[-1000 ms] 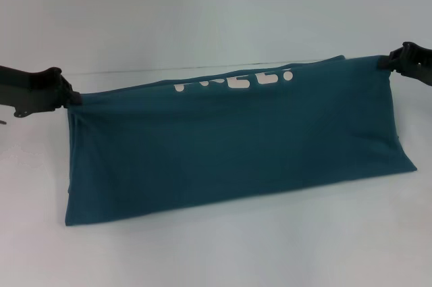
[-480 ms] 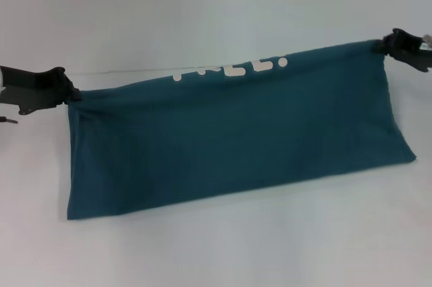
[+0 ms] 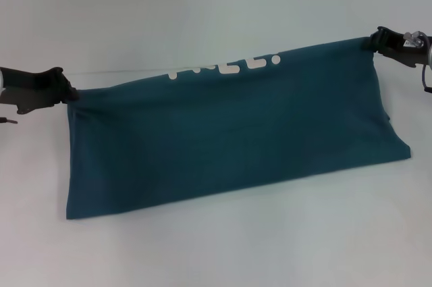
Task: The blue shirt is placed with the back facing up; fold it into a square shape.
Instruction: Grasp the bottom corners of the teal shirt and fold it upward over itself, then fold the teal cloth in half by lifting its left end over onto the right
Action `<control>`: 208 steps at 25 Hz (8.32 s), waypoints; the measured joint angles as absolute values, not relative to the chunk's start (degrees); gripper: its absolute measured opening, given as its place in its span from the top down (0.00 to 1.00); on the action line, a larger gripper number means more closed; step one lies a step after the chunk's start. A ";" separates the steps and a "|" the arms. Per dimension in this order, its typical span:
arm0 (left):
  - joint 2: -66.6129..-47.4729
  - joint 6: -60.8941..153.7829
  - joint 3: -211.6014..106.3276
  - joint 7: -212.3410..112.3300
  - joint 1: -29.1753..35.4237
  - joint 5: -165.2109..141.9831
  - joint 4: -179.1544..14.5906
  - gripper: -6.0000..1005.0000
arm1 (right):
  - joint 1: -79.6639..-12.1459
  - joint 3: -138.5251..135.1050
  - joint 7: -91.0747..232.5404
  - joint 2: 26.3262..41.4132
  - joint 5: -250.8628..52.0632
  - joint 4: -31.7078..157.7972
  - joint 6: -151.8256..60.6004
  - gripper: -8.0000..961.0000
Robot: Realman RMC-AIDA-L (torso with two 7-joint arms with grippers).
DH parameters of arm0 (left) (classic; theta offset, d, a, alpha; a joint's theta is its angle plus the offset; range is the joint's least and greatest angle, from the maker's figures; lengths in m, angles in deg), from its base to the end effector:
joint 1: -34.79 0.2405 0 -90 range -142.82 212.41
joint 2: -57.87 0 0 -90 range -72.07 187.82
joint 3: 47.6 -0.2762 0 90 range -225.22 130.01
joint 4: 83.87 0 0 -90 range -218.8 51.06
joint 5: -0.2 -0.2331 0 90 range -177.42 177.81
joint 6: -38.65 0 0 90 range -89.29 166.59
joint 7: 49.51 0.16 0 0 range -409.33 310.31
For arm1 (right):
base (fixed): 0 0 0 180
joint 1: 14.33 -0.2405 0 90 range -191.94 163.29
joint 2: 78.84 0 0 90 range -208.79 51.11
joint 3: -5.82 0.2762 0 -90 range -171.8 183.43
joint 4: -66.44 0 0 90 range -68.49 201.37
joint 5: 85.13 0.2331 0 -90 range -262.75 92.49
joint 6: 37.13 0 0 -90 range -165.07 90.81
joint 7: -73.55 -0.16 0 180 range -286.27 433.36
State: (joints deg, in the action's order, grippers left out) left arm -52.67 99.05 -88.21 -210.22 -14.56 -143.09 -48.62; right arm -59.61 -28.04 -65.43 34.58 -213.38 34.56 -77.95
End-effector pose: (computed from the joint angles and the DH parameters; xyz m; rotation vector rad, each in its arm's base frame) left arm -0.2744 0.5055 0.0442 -1.8105 -1.7752 -0.3464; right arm 0.3117 0.5163 0.0562 -1.6391 1.5195 0.6225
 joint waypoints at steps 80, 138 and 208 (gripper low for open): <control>-62.61 106.11 -85.75 -190.77 12.17 -108.36 -50.73 0.40 | -40.98 -29.58 -52.15 30.75 -193.70 33.92 -129.16 0.30; -60.26 85.29 -86.69 -185.41 -2.91 -111.90 -59.26 0.18 | -41.66 -29.42 -50.94 30.93 -197.16 33.92 -124.61 0.30; -60.68 91.55 -89.69 -188.37 -3.71 -129.00 -52.61 0.20 | -41.66 -29.25 -50.64 30.84 -197.37 34.01 -124.32 0.30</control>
